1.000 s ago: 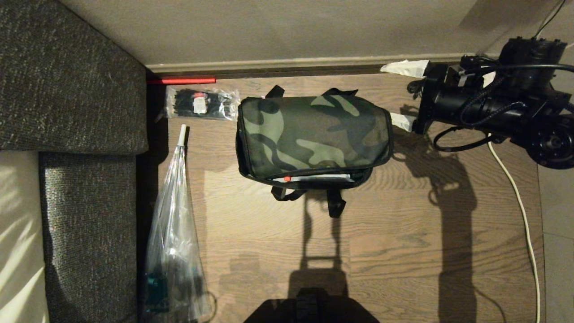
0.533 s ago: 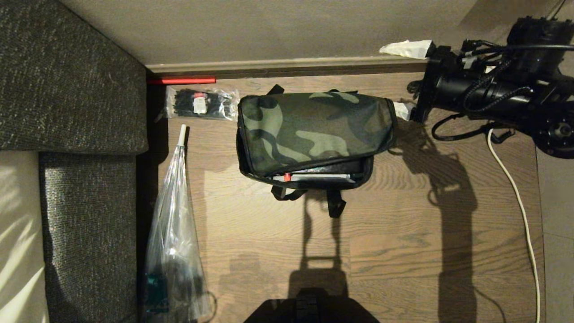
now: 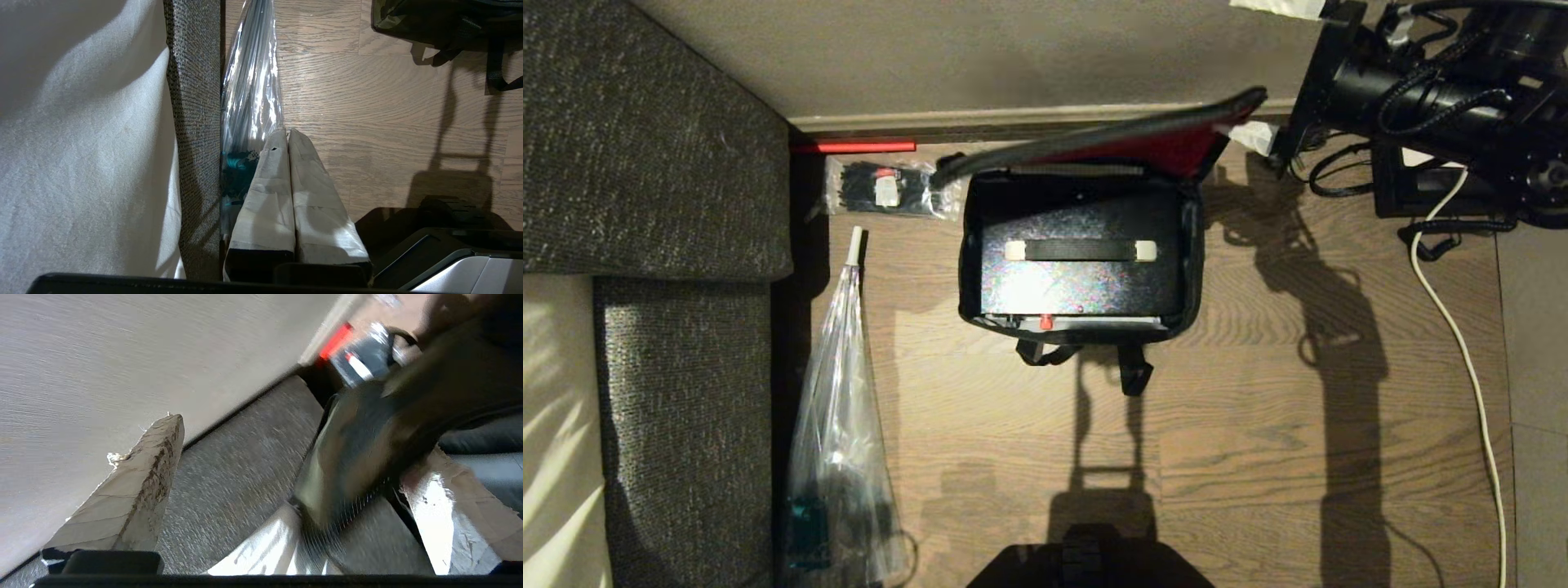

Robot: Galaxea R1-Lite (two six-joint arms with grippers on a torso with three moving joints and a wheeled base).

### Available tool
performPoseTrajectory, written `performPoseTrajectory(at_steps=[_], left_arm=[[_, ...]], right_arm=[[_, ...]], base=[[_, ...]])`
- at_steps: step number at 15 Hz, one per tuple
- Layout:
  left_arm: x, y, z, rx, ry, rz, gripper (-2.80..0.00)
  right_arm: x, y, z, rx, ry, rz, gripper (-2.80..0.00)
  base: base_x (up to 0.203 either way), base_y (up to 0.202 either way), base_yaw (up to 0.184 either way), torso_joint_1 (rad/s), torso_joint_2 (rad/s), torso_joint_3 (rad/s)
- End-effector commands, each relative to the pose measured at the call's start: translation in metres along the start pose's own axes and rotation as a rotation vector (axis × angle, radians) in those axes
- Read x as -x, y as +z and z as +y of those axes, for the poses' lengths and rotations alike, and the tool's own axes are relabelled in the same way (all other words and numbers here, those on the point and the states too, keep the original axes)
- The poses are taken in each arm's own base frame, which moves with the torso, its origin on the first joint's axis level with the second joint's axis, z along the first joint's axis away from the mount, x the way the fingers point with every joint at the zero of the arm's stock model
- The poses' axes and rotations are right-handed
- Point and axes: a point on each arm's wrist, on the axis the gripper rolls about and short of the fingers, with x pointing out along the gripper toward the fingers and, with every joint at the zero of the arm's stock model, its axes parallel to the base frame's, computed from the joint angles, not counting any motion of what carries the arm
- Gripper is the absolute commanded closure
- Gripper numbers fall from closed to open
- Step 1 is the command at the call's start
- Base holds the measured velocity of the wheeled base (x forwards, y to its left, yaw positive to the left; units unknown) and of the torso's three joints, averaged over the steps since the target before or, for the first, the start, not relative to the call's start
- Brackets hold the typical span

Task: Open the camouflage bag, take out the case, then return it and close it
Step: Open the top of the storage box, then grip the handle

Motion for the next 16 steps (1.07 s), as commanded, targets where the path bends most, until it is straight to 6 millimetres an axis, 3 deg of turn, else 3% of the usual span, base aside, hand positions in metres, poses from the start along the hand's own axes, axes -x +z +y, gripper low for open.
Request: performPoseTrajectory(at_steps=[1, 5, 8, 9, 13, 16], left_arm=[[0.000, 0.000, 0.000, 0.001, 0.000, 0.000, 0.00], [0.000, 0.000, 0.000, 0.001, 0.000, 0.000, 0.00], [0.000, 0.000, 0.000, 0.001, 0.000, 0.000, 0.00], [0.000, 0.000, 0.000, 0.001, -0.001, 0.000, 0.00], [0.000, 0.000, 0.000, 0.001, 0.001, 0.000, 0.00], [0.000, 0.000, 0.000, 0.001, 0.001, 0.001, 0.00]], right_arm=[[-0.008, 0.008, 0.011, 0.045, 0.064, -0.029, -2.80], [-0.003, 0.010, 0.014, 0.101, 0.076, -0.048, -2.80], [0.013, 0.003, 0.019, 0.094, 0.053, -0.046, -2.80], [0.022, -0.001, 0.018, 0.085, 0.037, -0.042, 0.00], [0.056, -0.026, 0.022, 0.112, 0.000, 0.034, 0.00], [0.105, -0.068, -0.006, 0.259, -0.108, 0.124, 0.00]], base=[[0.000, 0.000, 0.000, 0.000, 0.00, 0.000], [0.000, 0.000, 0.000, 0.000, 0.00, 0.000], [0.000, 0.000, 0.000, 0.000, 0.00, 0.000], [0.000, 0.000, 0.000, 0.000, 0.00, 0.000], [0.000, 0.000, 0.000, 0.000, 0.00, 0.000], [0.000, 0.000, 0.000, 0.000, 0.00, 0.000]])
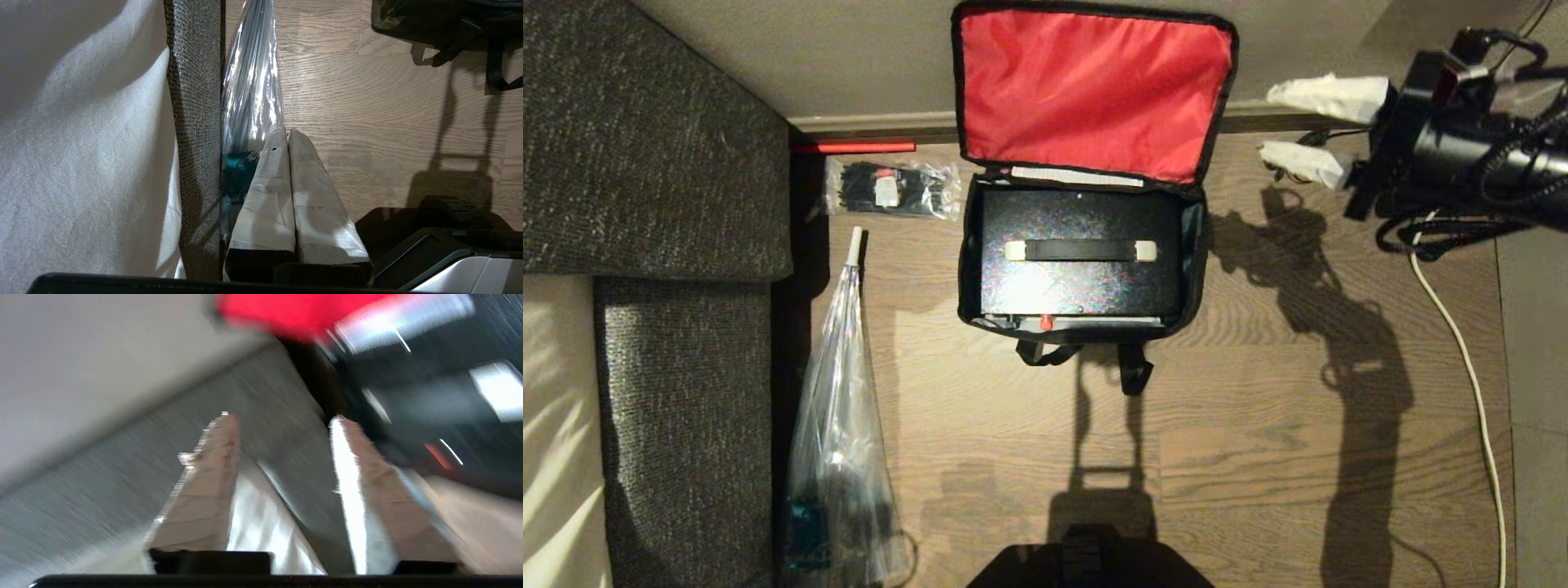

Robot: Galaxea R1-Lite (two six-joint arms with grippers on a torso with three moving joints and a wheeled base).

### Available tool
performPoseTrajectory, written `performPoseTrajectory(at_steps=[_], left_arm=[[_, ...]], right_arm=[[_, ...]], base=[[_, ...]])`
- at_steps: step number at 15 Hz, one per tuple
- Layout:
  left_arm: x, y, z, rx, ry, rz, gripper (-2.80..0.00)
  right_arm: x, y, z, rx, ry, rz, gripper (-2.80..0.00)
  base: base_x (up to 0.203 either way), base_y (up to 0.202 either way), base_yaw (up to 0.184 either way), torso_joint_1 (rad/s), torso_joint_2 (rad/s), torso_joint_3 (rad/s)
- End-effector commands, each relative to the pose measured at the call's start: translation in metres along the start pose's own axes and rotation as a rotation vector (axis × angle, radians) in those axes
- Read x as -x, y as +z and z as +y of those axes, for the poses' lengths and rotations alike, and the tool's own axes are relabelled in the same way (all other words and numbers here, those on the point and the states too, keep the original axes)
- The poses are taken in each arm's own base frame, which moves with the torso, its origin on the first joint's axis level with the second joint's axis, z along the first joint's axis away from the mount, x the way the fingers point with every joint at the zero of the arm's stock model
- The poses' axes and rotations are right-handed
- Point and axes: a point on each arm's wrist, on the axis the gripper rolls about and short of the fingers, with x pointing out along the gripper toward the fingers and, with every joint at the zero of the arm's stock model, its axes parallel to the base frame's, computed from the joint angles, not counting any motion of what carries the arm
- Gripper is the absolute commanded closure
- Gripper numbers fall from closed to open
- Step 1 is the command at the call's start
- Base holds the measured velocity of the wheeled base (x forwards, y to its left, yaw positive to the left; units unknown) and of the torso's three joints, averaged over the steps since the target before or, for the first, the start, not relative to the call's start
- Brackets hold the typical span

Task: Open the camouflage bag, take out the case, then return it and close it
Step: Grip the handle

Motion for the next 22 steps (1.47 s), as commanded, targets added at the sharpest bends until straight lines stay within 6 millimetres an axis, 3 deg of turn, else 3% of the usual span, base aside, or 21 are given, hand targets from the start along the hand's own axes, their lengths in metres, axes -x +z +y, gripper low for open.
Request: performPoseTrajectory(at_steps=[1, 3, 7, 9, 11, 15, 18, 22], left_arm=[[0.000, 0.000, 0.000, 0.000, 0.001, 0.000, 0.00], [0.000, 0.000, 0.000, 0.000, 0.001, 0.000, 0.00], [0.000, 0.000, 0.000, 0.000, 0.001, 0.000, 0.00], [0.000, 0.000, 0.000, 0.000, 0.001, 0.000, 0.00], [0.000, 0.000, 0.000, 0.000, 0.001, 0.001, 0.00], [0.000, 0.000, 0.000, 0.000, 0.001, 0.000, 0.00], [0.000, 0.000, 0.000, 0.000, 0.000, 0.001, 0.00], [0.000, 0.000, 0.000, -0.001, 0.001, 0.000, 0.00]], right_arm=[[0.047, -0.044, -0.005, 0.230, -0.053, 0.048, 0.00], [0.083, -0.083, -0.021, 0.464, -0.131, 0.083, 0.00], [0.160, -0.147, -0.020, 0.761, -0.297, 0.108, 0.00], [0.195, -0.179, -0.037, 0.873, -0.522, 0.140, 0.00], [0.217, -0.204, -0.055, 0.920, -0.677, 0.154, 0.00], [0.242, -0.241, -0.076, 0.973, -0.835, 0.035, 0.00], [0.252, -0.249, -0.080, 0.988, -0.997, -0.080, 0.00], [0.254, -0.252, -0.083, 0.915, -1.009, -0.148, 0.00]], base=[[0.000, 0.000, 0.000, 0.000, 0.00, 0.000], [0.000, 0.000, 0.000, 0.000, 0.00, 0.000], [0.000, 0.000, 0.000, 0.000, 0.00, 0.000], [0.000, 0.000, 0.000, 0.000, 0.00, 0.000], [0.000, 0.000, 0.000, 0.000, 0.00, 0.000], [0.000, 0.000, 0.000, 0.000, 0.00, 0.000], [0.000, 0.000, 0.000, 0.000, 0.00, 0.000], [0.000, 0.000, 0.000, 0.000, 0.00, 0.000]])
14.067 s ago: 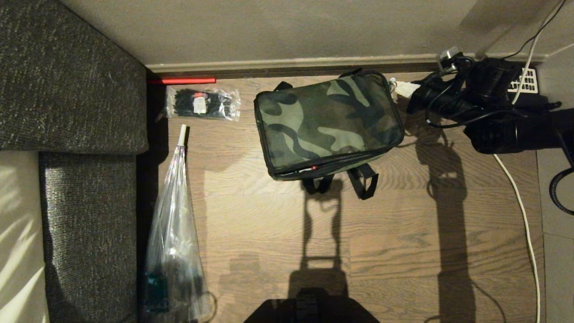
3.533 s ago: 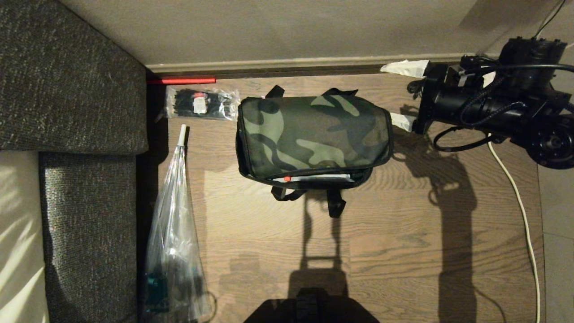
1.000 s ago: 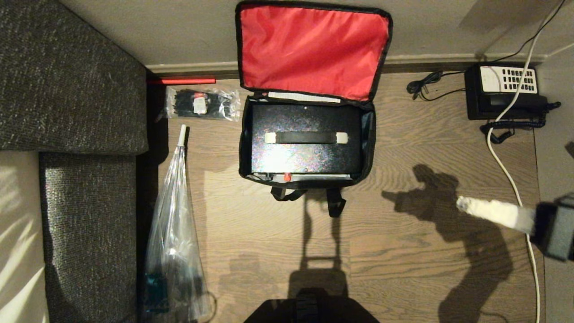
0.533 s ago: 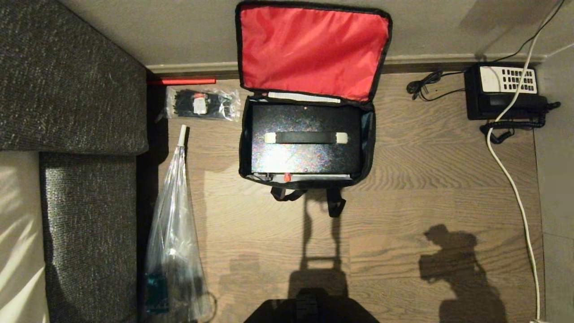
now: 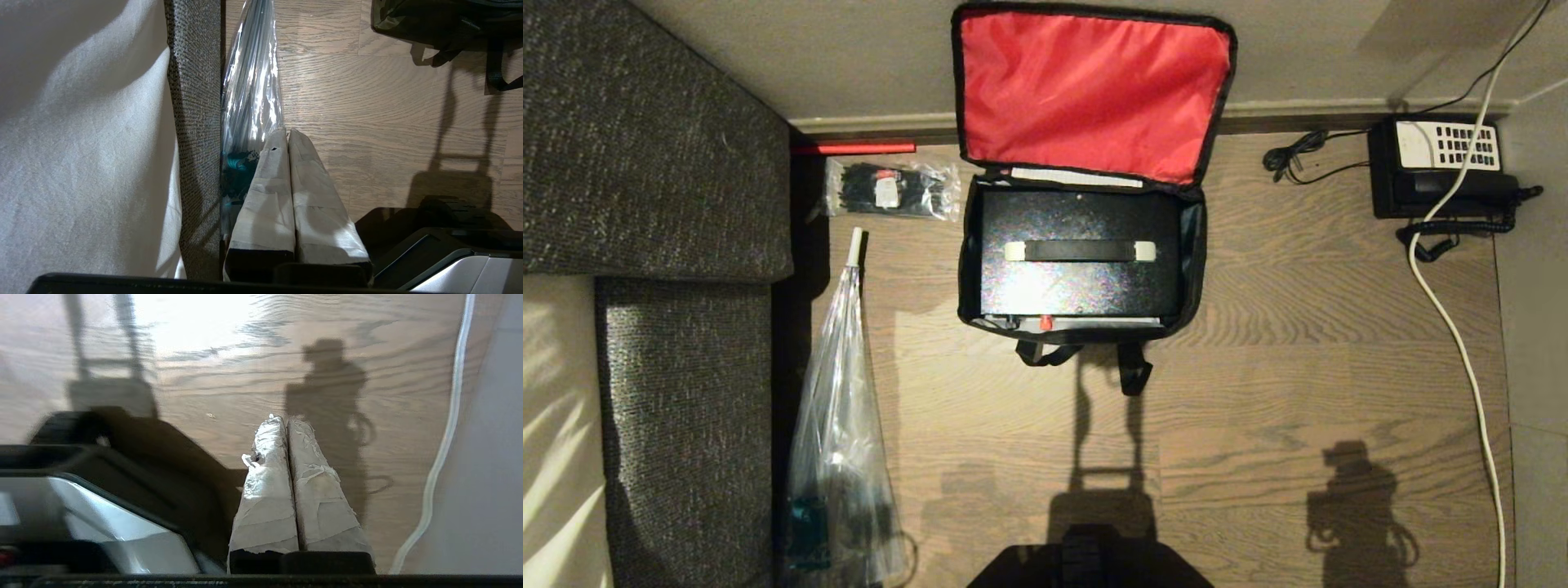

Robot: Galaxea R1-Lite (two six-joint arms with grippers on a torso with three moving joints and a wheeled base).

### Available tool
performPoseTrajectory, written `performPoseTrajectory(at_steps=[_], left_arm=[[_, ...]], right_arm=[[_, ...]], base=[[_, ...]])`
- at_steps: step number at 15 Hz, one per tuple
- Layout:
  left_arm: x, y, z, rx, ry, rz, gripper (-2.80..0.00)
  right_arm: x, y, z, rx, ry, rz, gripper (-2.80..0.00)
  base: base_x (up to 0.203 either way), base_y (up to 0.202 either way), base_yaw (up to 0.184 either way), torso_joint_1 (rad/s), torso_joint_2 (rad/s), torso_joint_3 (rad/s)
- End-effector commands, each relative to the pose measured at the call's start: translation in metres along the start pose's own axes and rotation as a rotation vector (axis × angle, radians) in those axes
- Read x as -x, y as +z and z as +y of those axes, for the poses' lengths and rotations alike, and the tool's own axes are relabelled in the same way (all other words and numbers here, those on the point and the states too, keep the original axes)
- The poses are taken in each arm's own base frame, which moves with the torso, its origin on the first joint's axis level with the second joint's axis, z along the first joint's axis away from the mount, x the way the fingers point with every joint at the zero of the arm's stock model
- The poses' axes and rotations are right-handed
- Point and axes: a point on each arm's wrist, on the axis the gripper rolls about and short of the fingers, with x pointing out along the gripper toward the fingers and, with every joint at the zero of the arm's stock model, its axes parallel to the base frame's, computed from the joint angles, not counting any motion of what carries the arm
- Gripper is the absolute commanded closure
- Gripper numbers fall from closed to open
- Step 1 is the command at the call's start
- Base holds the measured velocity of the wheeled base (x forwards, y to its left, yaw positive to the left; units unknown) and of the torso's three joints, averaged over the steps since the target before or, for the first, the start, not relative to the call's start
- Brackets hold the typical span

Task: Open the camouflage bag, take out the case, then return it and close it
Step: Grip the handle

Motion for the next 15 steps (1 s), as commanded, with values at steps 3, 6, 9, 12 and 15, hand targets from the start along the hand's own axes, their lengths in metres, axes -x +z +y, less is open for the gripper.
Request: performPoseTrajectory(at_steps=[3, 6, 9, 12, 15], left_arm=[[0.000, 0.000, 0.000, 0.000, 0.001, 0.000, 0.00], [0.000, 0.000, 0.000, 0.000, 0.001, -0.001, 0.00], [0.000, 0.000, 0.000, 0.000, 0.001, 0.001, 0.00], [0.000, 0.000, 0.000, 0.000, 0.001, -0.001, 0.00], [0.000, 0.000, 0.000, 0.000, -0.001, -0.001, 0.00]], right_arm=[[0.011, -0.008, 0.000, 0.019, 0.025, -0.152, 0.00], [0.013, -0.010, 0.000, -0.024, 0.032, -0.210, 0.00], [0.015, -0.012, -0.001, -0.034, 0.032, -0.245, 0.00], [0.016, -0.012, -0.001, -0.076, 0.025, -0.262, 0.00], [0.016, -0.013, -0.001, -0.081, 0.024, -0.258, 0.00]], base=[[0.000, 0.000, 0.000, 0.000, 0.00, 0.000], [0.000, 0.000, 0.000, 0.000, 0.00, 0.000], [0.000, 0.000, 0.000, 0.000, 0.00, 0.000], [0.000, 0.000, 0.000, 0.000, 0.00, 0.000], [0.000, 0.000, 0.000, 0.000, 0.00, 0.000]])
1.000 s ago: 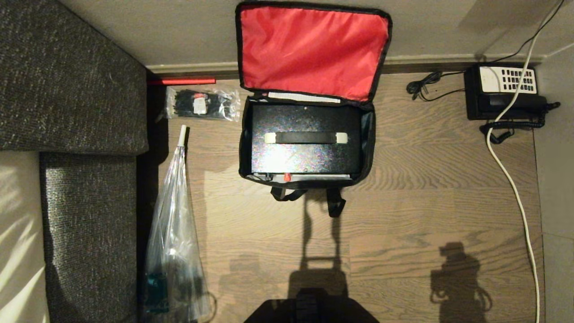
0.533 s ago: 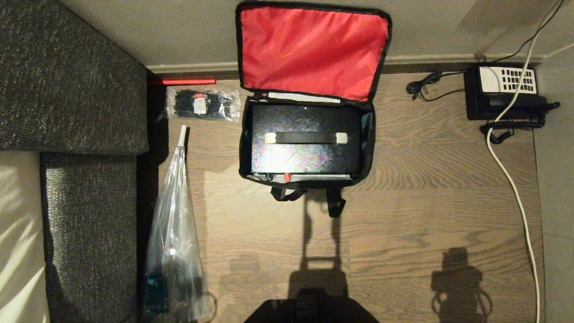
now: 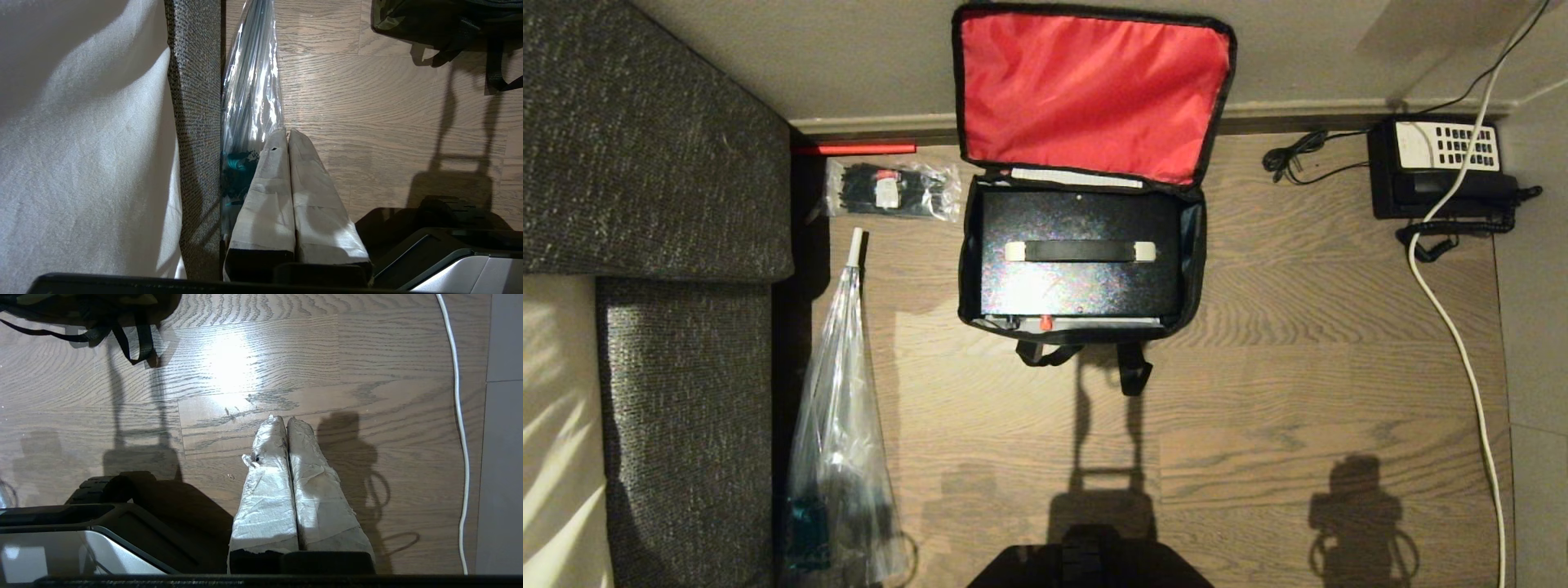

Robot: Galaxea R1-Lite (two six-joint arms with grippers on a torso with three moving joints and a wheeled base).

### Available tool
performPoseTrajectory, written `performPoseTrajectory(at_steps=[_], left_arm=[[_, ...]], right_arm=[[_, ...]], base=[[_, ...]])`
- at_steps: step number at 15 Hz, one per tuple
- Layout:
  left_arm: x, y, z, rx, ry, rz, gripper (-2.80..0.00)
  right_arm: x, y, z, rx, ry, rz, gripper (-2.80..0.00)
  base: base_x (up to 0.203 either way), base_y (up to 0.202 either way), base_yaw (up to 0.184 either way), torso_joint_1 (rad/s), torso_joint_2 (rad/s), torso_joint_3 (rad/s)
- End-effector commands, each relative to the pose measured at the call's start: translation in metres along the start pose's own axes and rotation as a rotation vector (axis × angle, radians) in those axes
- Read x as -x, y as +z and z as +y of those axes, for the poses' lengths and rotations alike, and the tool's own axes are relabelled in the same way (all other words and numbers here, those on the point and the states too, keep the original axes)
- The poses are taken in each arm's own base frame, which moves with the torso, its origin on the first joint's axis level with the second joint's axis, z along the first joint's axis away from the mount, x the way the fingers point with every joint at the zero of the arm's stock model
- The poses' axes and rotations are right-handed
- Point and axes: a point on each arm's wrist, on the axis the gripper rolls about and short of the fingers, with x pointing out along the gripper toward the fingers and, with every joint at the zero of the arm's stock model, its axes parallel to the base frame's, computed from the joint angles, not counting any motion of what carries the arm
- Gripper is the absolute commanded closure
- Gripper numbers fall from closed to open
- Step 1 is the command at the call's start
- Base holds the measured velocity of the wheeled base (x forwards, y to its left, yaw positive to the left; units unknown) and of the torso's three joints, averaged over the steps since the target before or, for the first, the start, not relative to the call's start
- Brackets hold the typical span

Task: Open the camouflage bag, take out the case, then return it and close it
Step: Grip the handle

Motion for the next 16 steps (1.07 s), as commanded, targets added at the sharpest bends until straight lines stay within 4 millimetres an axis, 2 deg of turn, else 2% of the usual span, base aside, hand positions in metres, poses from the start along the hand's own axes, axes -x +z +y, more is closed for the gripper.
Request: performPoseTrajectory(at_steps=[1, 16], left_arm=[[0.0001, 0.0002, 0.0000, 0.000, 0.001, -0.001, 0.00], [0.0001, 0.0001, 0.0000, 0.001, -0.001, -0.001, 0.00]], right_arm=[[0.0010, -0.0002, 0.0000, -0.001, 0.000, -0.013, 0.00], [0.0010, -0.0002, 0.0000, -0.001, 0.000, -0.013, 0.00]], base=[[0.000, 0.000, 0.000, 0.000, 0.00, 0.000], [0.000, 0.000, 0.000, 0.000, 0.00, 0.000]])
